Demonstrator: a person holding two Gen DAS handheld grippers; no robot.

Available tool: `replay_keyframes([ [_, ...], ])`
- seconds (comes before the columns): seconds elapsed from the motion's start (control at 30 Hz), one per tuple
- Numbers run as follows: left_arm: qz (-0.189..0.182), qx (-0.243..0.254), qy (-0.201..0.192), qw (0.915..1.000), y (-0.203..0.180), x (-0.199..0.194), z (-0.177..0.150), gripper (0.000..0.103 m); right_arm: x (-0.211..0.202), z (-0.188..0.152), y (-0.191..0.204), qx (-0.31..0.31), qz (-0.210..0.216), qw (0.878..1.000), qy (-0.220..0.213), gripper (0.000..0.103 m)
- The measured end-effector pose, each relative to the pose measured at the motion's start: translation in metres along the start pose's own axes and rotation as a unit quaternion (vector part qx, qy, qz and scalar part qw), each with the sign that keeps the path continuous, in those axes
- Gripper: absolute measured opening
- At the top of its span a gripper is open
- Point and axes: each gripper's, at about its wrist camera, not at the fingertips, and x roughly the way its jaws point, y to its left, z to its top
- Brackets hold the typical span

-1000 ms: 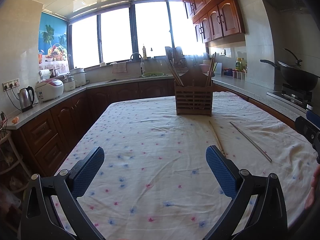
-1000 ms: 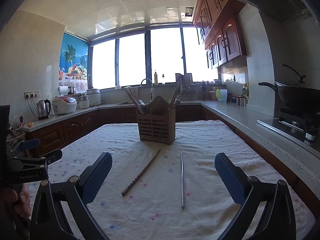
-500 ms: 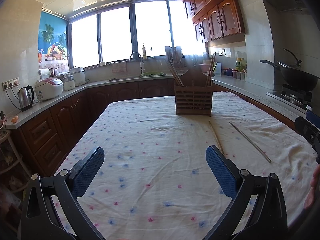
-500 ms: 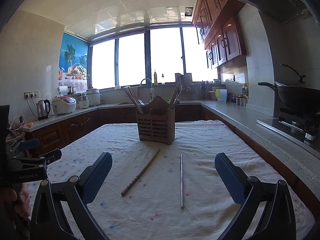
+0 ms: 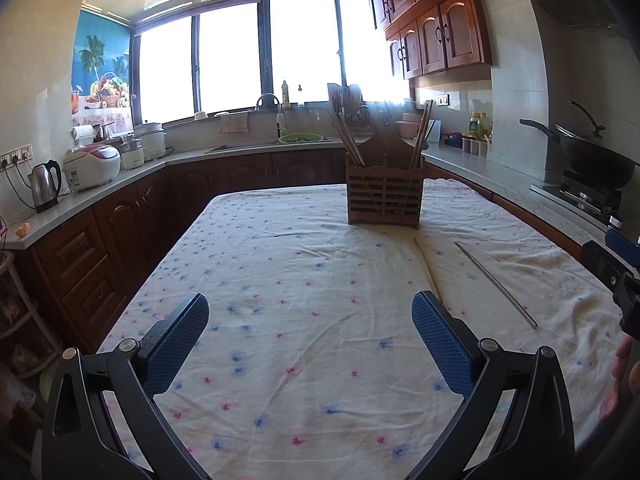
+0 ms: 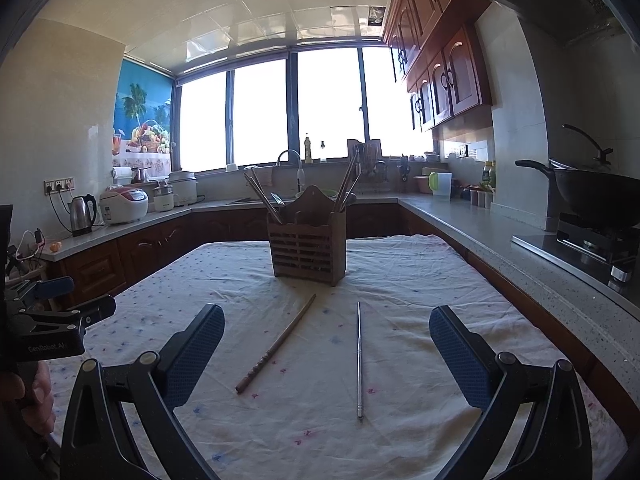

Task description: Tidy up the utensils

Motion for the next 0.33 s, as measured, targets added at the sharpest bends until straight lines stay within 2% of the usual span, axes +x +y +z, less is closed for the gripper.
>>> replay_keyframes([
  [0.33, -0.007, -0.003, 0.010, 0.9999, 0.0008, 0.0033, -0.0008, 0.103, 0.0076, -0.0015, 0.0009, 0.000, 0.008, 1.000, 0.015, 0.103],
])
